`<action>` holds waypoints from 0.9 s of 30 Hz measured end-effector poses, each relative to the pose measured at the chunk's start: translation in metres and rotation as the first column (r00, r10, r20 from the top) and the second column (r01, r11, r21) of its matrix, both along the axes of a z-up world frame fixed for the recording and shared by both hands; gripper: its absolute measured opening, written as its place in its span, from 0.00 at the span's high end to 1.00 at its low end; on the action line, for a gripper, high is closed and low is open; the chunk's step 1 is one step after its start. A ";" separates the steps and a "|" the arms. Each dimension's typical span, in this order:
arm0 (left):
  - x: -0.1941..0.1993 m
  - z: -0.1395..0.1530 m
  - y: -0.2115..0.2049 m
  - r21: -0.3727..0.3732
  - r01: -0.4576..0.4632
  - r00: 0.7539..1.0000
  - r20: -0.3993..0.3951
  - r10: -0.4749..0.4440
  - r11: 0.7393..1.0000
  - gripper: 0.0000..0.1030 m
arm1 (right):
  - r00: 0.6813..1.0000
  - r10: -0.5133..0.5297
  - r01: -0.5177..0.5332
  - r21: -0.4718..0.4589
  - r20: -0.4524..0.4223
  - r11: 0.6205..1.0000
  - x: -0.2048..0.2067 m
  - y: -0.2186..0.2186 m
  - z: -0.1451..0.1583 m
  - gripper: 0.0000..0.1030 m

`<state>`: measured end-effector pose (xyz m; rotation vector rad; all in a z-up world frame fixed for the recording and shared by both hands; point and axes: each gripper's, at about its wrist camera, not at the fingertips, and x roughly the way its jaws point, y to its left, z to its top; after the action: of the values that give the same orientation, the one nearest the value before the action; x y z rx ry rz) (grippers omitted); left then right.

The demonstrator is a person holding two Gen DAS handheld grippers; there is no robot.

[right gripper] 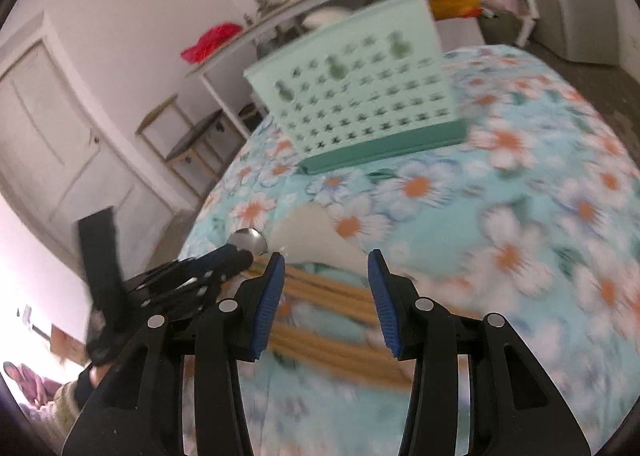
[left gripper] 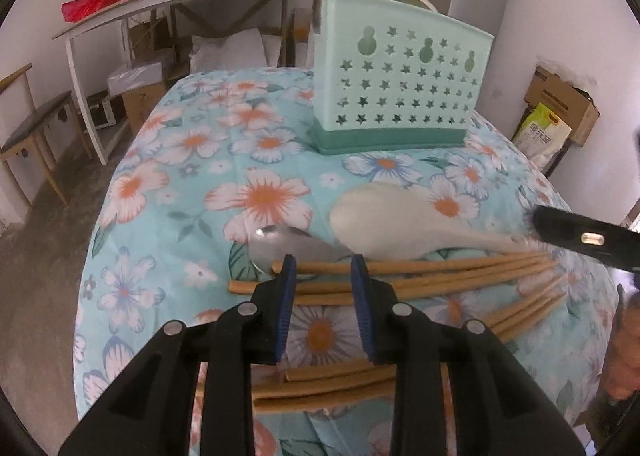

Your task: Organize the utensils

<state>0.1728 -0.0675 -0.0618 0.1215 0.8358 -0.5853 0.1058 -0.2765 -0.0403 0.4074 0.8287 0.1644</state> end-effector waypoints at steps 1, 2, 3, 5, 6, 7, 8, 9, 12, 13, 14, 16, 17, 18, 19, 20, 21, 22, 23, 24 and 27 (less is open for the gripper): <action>-0.001 -0.001 0.001 0.000 0.002 1.000 -0.004 -0.002 1.000 0.74 | 1.000 0.010 -0.011 -0.005 -0.018 1.000 0.005 0.003 -0.005 0.60; -0.001 -0.001 0.001 0.000 0.005 1.000 -0.014 -0.005 1.000 0.74 | 0.998 0.021 -0.022 -0.018 -0.055 1.000 0.011 0.008 -0.015 0.60; -0.002 -0.001 0.003 -0.007 0.006 1.000 -0.027 -0.006 1.000 0.74 | 0.997 0.029 -0.031 -0.023 -0.075 0.999 0.012 0.011 -0.021 0.60; -0.002 -0.002 0.008 -0.031 0.000 0.998 -0.058 -0.002 1.000 0.74 | 0.997 0.034 -0.038 -0.053 -0.064 0.998 0.006 0.018 -0.024 0.60; -0.002 -0.004 0.011 -0.043 -0.003 0.997 -0.082 0.000 0.999 0.74 | 0.997 0.036 -0.041 -0.068 -0.062 0.997 0.005 0.021 -0.024 0.60; -0.002 -0.005 0.014 -0.056 -0.008 0.996 -0.092 0.003 0.998 0.74 | 0.997 0.038 -0.043 -0.087 -0.062 0.995 0.001 0.024 -0.024 0.60; -0.003 -0.005 0.016 -0.074 -0.013 0.995 -0.099 0.005 0.997 0.74 | 0.997 0.037 -0.043 -0.095 -0.062 0.995 0.000 0.027 -0.024 0.60; -0.004 -0.004 0.019 -0.089 -0.016 0.994 -0.106 0.007 0.996 0.74 | 0.997 0.037 -0.044 -0.104 -0.061 0.994 -0.002 0.028 -0.024 0.60; -0.004 -0.003 0.028 -0.139 -0.029 0.991 -0.130 0.010 0.990 0.74 | 0.998 0.044 -0.049 -0.124 -0.042 0.991 -0.008 0.033 -0.024 0.60; -0.003 -0.001 0.032 -0.168 -0.038 0.990 -0.141 0.014 0.985 0.74 | 0.998 0.046 -0.050 -0.127 -0.035 0.991 -0.010 0.034 -0.023 0.60; -0.002 0.001 0.037 -0.197 -0.049 0.989 -0.144 0.020 0.979 0.74 | 0.998 0.050 -0.054 -0.127 -0.028 0.991 -0.011 0.033 -0.023 0.60; 0.003 0.009 0.043 -0.238 -0.065 0.991 -0.132 0.034 0.969 0.74 | 0.998 0.056 -0.058 -0.114 -0.021 0.992 -0.013 0.031 -0.020 0.60; 0.006 0.013 0.046 -0.256 -0.066 0.991 -0.126 0.034 0.964 0.74 | 0.998 0.055 -0.057 -0.111 -0.023 0.992 -0.013 0.029 -0.019 0.60; 0.009 0.017 0.047 -0.267 -0.067 0.992 -0.123 0.035 0.961 0.74 | 0.998 0.053 -0.055 -0.111 -0.024 0.992 -0.013 0.029 -0.017 0.60; 0.012 0.021 0.046 -0.270 -0.068 0.992 -0.121 0.036 0.960 0.74 | 0.999 0.048 -0.050 -0.118 -0.022 0.992 -0.012 0.025 -0.013 0.60; 0.015 0.024 0.045 -0.267 -0.067 0.992 -0.120 0.036 0.961 0.74 | 0.999 0.046 -0.048 -0.128 -0.017 0.991 -0.012 0.023 -0.010 0.60; 0.018 0.026 0.044 -0.261 -0.067 0.992 -0.119 0.037 0.963 0.74 | 0.999 0.048 -0.049 -0.145 -0.011 0.988 -0.011 0.021 -0.006 0.60; 0.020 0.027 0.042 -0.249 -0.070 0.992 -0.118 0.041 0.966 0.74 | 0.999 0.052 -0.052 -0.176 -0.006 0.983 -0.007 0.019 -0.002 0.60; 0.023 0.027 0.040 -0.226 -0.076 0.991 -0.121 0.049 0.971 0.74 | 0.998 0.058 -0.058 -0.209 -0.006 0.976 -0.002 0.018 0.001 0.60; 0.026 0.026 0.039 -0.212 -0.078 0.991 -0.125 0.053 0.974 0.74 | 0.998 0.069 -0.070 -0.241 -0.012 0.968 0.003 0.018 0.003 0.59; 0.033 0.021 0.034 -0.160 -0.084 0.989 -0.130 0.063 0.983 0.74 | 0.986 0.148 -0.164 -0.352 -0.073 0.921 0.024 0.024 0.001 0.57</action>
<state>0.2054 -0.0339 -0.0406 -0.0983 0.9051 -0.5944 0.1303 -0.2525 -0.0396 0.0009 0.9154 0.1490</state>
